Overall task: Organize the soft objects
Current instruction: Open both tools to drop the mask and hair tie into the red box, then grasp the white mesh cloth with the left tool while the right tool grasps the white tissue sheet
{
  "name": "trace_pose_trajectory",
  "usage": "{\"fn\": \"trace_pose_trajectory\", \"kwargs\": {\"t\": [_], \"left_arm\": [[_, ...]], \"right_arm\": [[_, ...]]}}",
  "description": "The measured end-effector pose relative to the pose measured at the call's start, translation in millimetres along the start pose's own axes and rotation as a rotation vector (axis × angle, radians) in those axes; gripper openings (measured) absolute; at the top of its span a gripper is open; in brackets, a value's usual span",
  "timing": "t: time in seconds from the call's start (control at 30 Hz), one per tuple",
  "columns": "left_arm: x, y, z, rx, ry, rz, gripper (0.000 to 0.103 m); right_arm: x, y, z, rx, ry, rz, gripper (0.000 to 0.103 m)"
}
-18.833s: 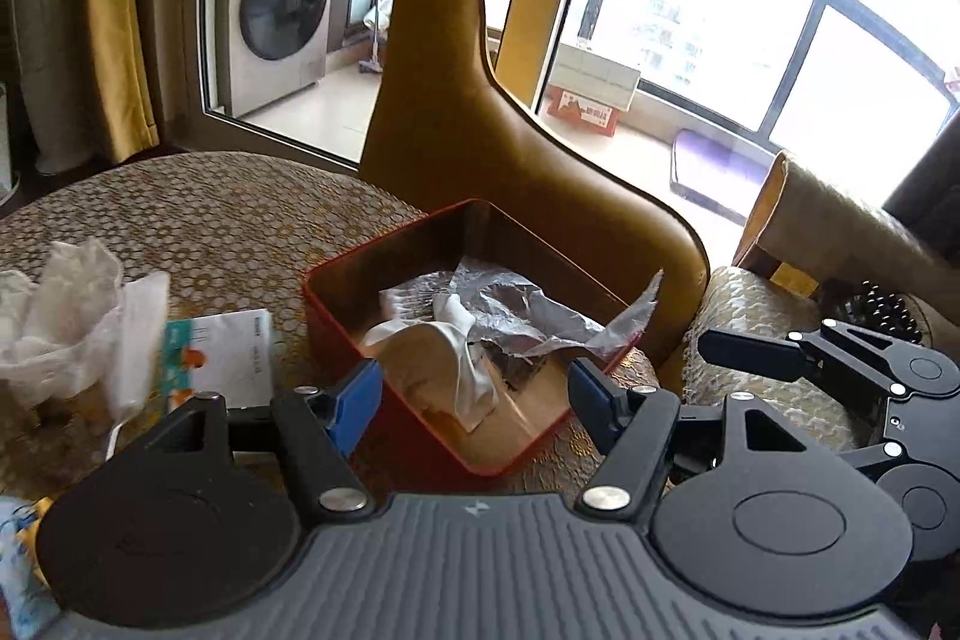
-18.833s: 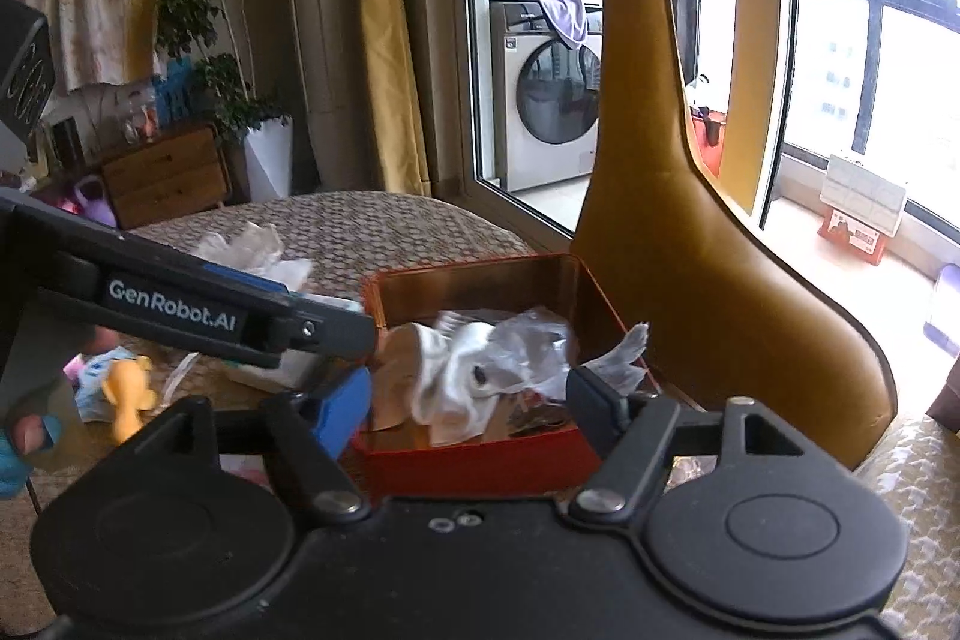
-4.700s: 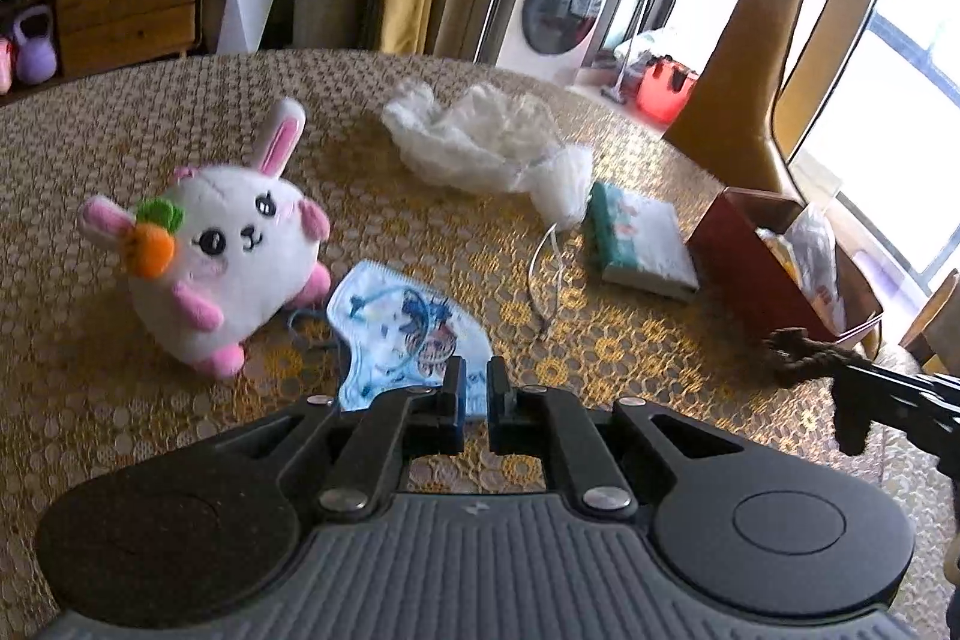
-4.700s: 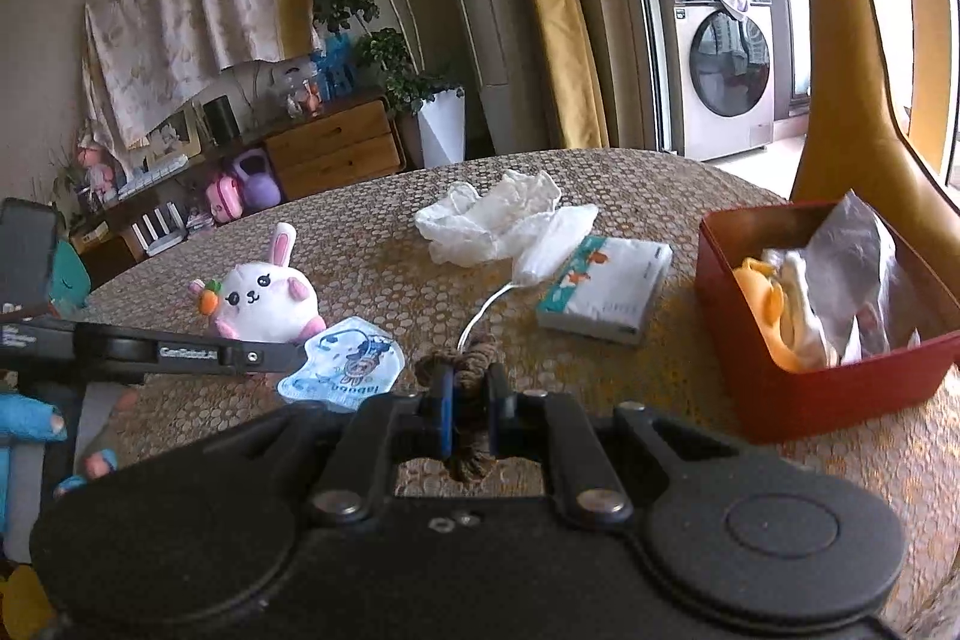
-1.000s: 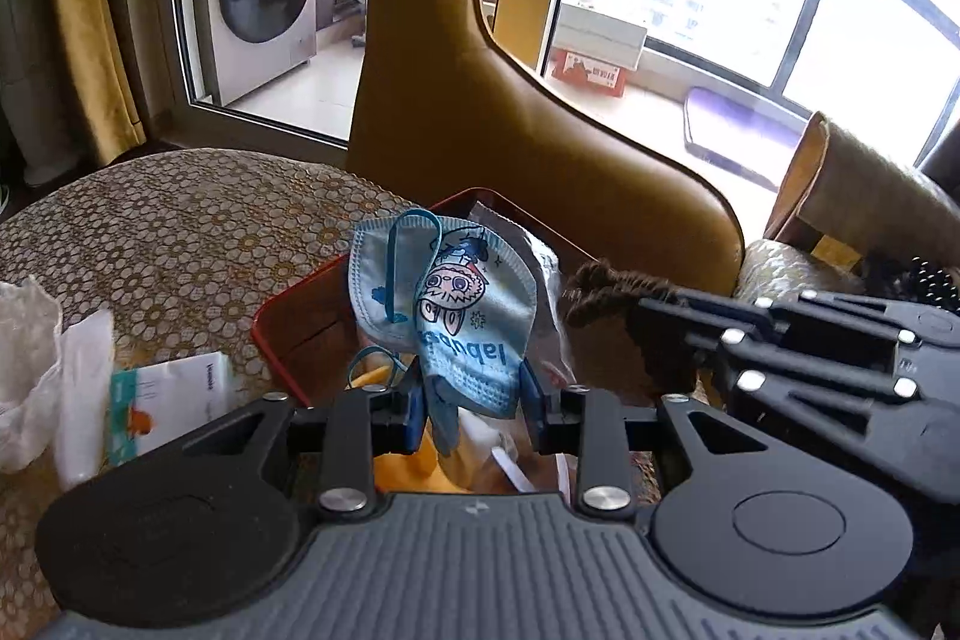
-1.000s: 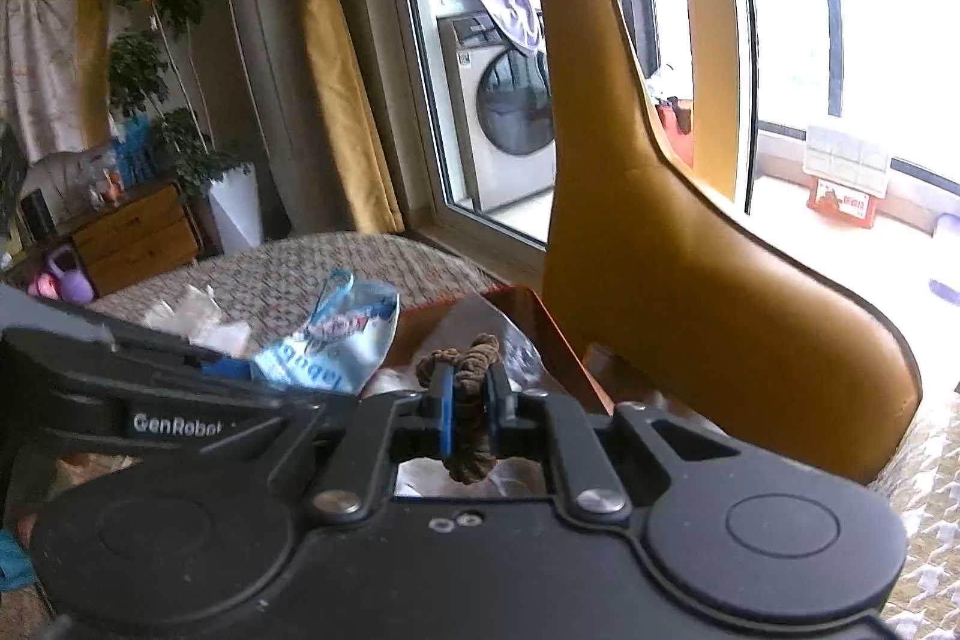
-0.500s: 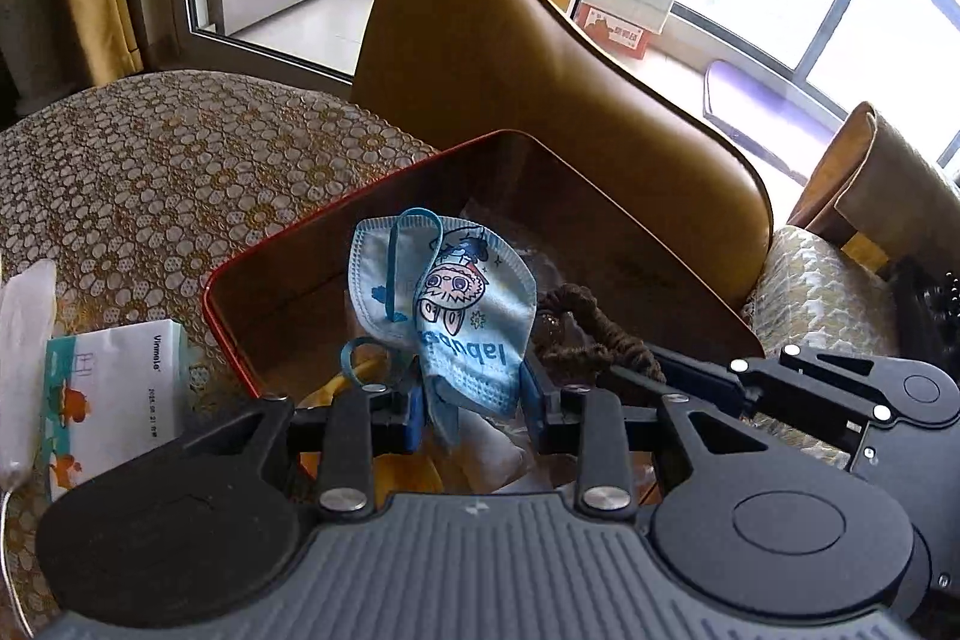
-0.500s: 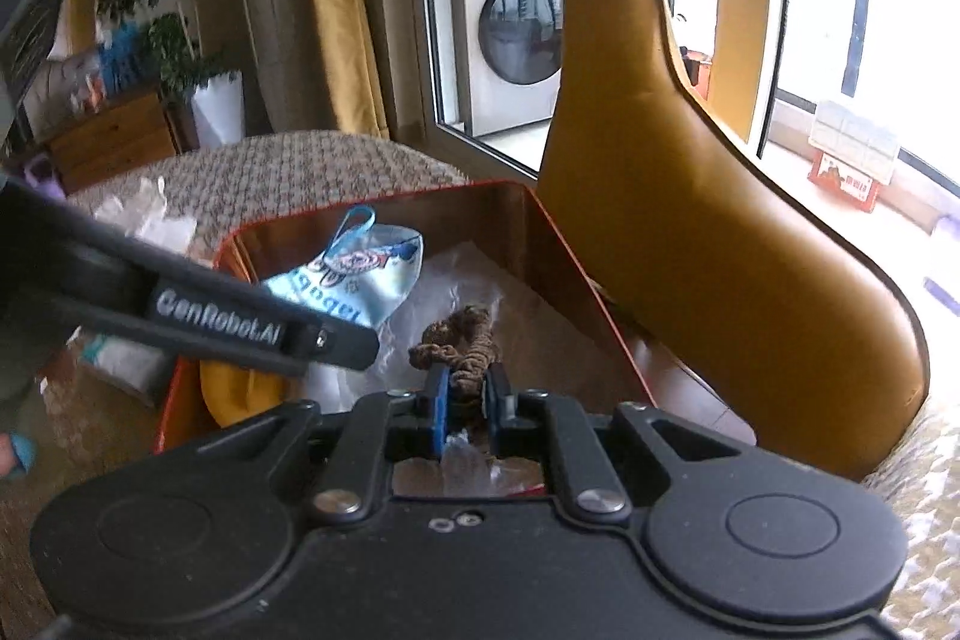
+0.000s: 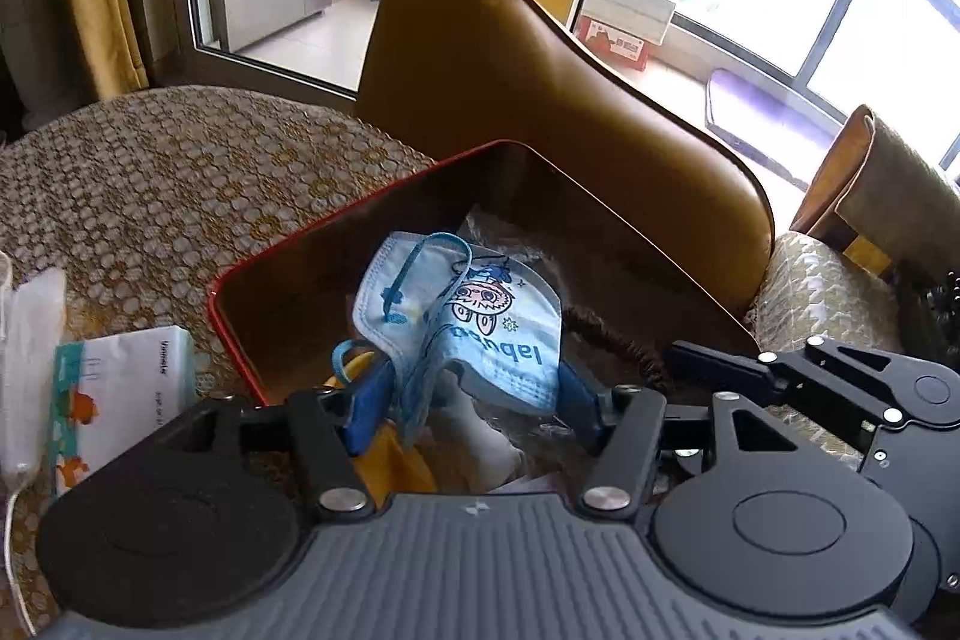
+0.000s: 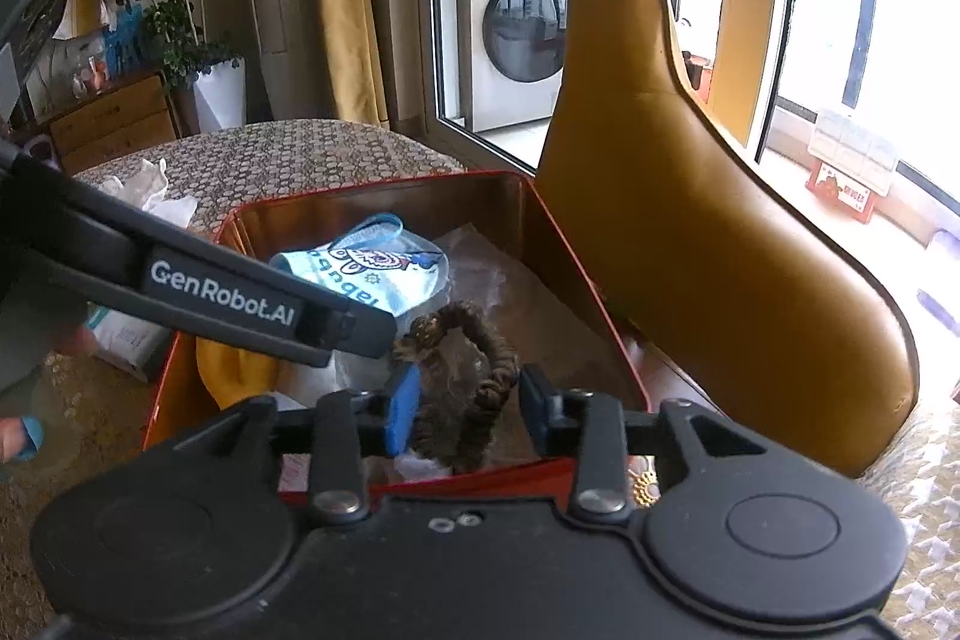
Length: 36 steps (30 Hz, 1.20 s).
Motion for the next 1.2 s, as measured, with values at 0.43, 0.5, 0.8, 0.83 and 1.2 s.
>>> {"fn": "trace_pose_trajectory", "kwargs": {"t": [0.43, 0.5, 0.8, 0.83, 1.2], "left_arm": [[-6, 6, -58, 0.074, -0.006, -0.039, 0.067], [-7, 9, -71, 0.084, -0.005, -0.038, 0.067], [-19, 32, -128, 0.128, -0.017, -0.043, 0.067], [-21, 34, -134, 0.131, -0.019, -0.044, 0.068], [-59, 65, -196, 0.16, -0.011, -0.074, 0.085]], "right_arm": [[-4, -3, -41, 0.049, -0.011, 0.034, 0.061], [-7, -4, -52, 0.056, -0.016, 0.032, 0.063], [-38, -2, -90, 0.065, -0.081, 0.011, 0.079], [-43, -2, -94, 0.067, -0.086, 0.006, 0.08], [-95, -4, -116, 0.056, -0.18, -0.005, 0.091]]}}
Point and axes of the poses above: each gripper's, at about its wrist camera, not at the fingertips, and z roughly the way its jaws point, x to its right, y to its underside, the point moved 5 cm from there along z, roughly the way its jaws point, and after that the axes turned 6 degrees about z, right-handed, at the moved point
